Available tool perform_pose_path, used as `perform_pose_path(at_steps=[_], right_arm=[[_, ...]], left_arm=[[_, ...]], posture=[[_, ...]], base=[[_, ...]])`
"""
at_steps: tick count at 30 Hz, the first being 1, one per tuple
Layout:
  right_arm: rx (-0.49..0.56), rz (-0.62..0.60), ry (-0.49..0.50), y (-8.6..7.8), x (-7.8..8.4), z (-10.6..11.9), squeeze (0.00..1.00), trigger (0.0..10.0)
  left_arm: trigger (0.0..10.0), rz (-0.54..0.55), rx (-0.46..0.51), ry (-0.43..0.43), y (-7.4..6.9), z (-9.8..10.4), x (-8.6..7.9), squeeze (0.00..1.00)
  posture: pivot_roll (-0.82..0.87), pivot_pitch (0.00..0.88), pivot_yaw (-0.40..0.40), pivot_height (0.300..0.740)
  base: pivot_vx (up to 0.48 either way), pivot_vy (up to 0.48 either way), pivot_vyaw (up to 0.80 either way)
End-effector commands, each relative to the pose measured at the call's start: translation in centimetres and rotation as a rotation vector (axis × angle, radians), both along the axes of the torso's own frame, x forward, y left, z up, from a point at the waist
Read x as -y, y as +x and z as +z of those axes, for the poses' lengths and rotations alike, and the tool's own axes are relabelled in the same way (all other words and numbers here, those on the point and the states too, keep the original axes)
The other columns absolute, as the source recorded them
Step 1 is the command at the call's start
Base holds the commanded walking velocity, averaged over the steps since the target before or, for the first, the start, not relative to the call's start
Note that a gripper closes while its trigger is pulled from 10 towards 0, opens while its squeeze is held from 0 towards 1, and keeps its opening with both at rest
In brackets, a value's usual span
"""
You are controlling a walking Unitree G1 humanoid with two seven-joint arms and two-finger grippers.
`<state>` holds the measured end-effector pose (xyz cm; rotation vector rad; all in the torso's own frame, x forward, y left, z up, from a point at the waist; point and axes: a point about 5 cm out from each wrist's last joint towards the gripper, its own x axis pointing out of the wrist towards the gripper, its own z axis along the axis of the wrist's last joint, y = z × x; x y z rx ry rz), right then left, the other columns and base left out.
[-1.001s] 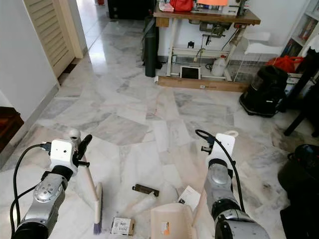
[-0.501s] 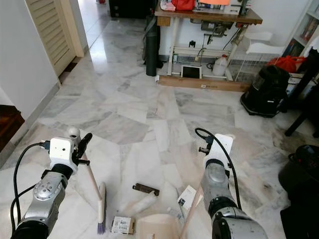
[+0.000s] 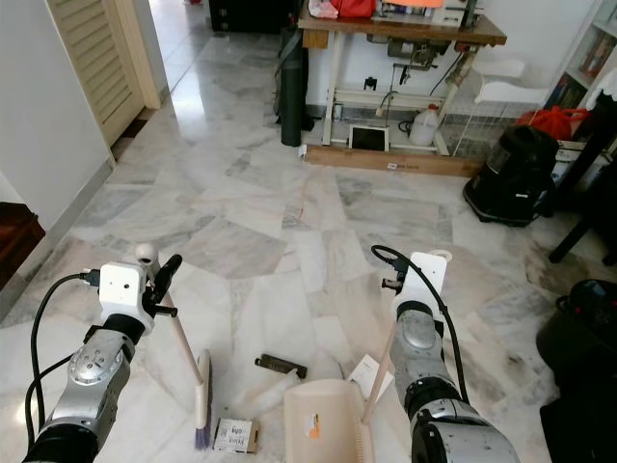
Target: Sweep floor
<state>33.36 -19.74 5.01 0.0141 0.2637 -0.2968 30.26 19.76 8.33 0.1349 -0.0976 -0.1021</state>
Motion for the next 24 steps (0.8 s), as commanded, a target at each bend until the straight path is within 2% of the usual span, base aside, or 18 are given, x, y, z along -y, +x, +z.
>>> perform_pose_path(at_steps=[1,7,14,16,24], right_arm=[[-0.087,-0.016,0.008,-0.6,0.4,-1.1,0.00,10.0],[-0.067,-0.038,0.040,-0.1,0.5,-0.5,0.00,10.0],[-0.045,-0.024,0.034,0.3,0.5,0.1,0.00,10.0],[0.015,-0.025,0.040,0.5,0.6,0.8,0.00,10.0],[-0.113,-0.010,0.036,-0.4,0.4,-1.0,0.00,10.0]], left_arm=[[10.0,-0.009,0.047,-0.003,0.7,1.3,0.2,0.00],[10.0,-0.011,0.052,-0.005,0.8,1.4,0.3,0.00],[10.0,-0.017,0.055,-0.006,0.9,1.5,0.4,0.00],[10.0,-0.017,0.056,-0.007,0.9,1.5,0.5,0.00],[10.0,-0.033,0.047,-0.006,1.0,1.3,0.9,0.00]], posture=[[0.04,0.000,-0.079,0.740],[0.03,0.000,-0.082,0.740],[0.03,0.000,-0.081,0.740],[0.03,0.000,-0.081,0.740],[0.03,0.000,-0.082,0.740]], base=[[0.000,0.000,0.00],[0.000,0.000,0.00],[0.000,0.000,0.00],[0.000,0.000,0.00],[0.000,0.000,0.00]])
